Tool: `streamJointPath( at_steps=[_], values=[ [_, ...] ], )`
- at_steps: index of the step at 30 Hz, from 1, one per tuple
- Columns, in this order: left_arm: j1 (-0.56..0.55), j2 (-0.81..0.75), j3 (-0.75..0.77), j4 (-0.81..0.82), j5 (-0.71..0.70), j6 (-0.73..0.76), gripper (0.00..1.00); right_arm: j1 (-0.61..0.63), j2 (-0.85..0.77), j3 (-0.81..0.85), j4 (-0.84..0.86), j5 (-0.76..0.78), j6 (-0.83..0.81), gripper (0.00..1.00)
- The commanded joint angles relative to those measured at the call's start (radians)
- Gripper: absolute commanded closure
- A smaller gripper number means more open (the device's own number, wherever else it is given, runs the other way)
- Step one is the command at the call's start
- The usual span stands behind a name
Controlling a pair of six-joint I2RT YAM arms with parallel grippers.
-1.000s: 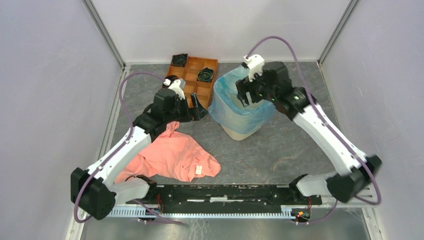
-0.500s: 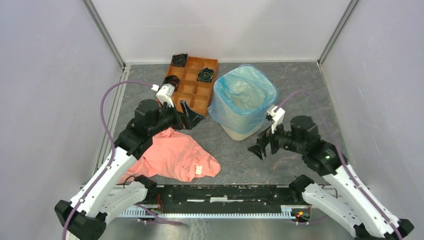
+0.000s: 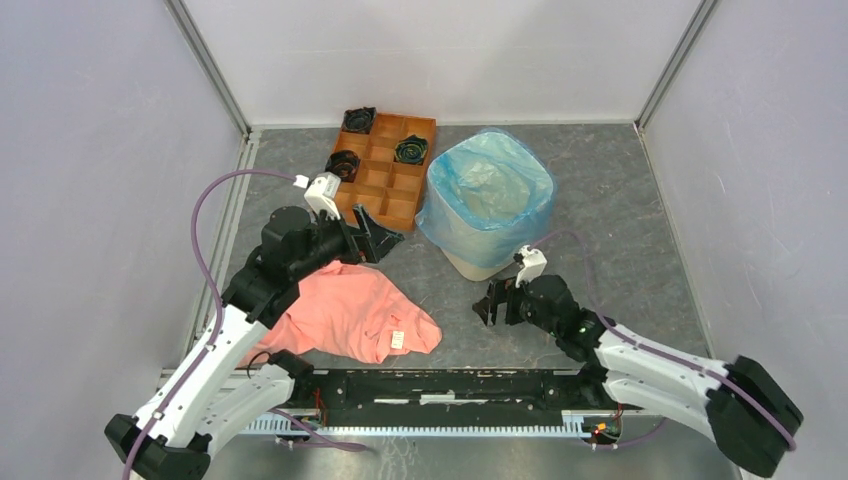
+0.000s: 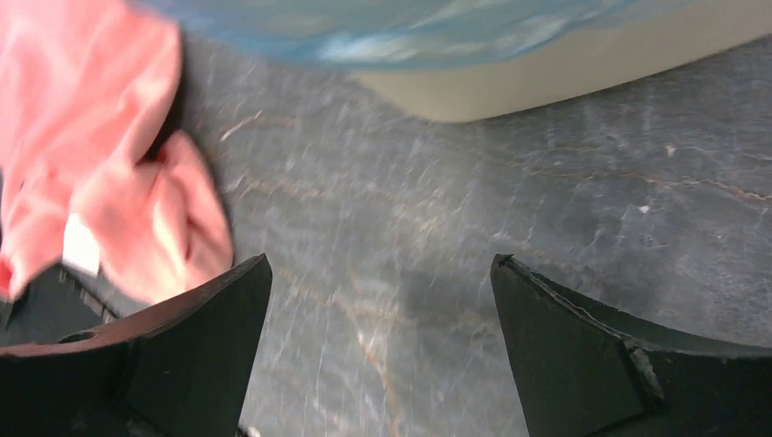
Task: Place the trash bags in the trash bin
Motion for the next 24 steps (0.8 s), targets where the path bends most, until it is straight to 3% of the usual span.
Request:
streamJointPath(
  at_steps=[1, 6, 9, 15, 24],
  values=[
    [-0.004, 0.003, 0.002, 0.012, -0.017, -0.027, 0.0, 0.004, 0.16, 0.014, 0.363, 0.224, 0.202, 0.02],
    [-0.003, 0.04, 0.018, 0.015, -0.01, -0.019, 0.0, 0.003, 0.39, 0.139, 0.377, 0.343, 0.272, 0.02],
    [-0.004, 0.052, 0.02, 0.018, -0.021, -0.005, 0.0, -0.02, 0.481, 0.153, 0.486, 0.391, 0.293, 0.02],
    [-0.004, 0.079, 0.025, 0.018, -0.023, 0.02, 0.0, -0.155, 0.642, 0.189, 0.685, 0.321, 0.328, 0.02],
    [-0.004, 0.096, 0.02, 0.023, 0.001, 0.026, 0.0, -0.392, 0.887, 0.378, 0.722, 0.21, 0.337, 0.02]
  ],
)
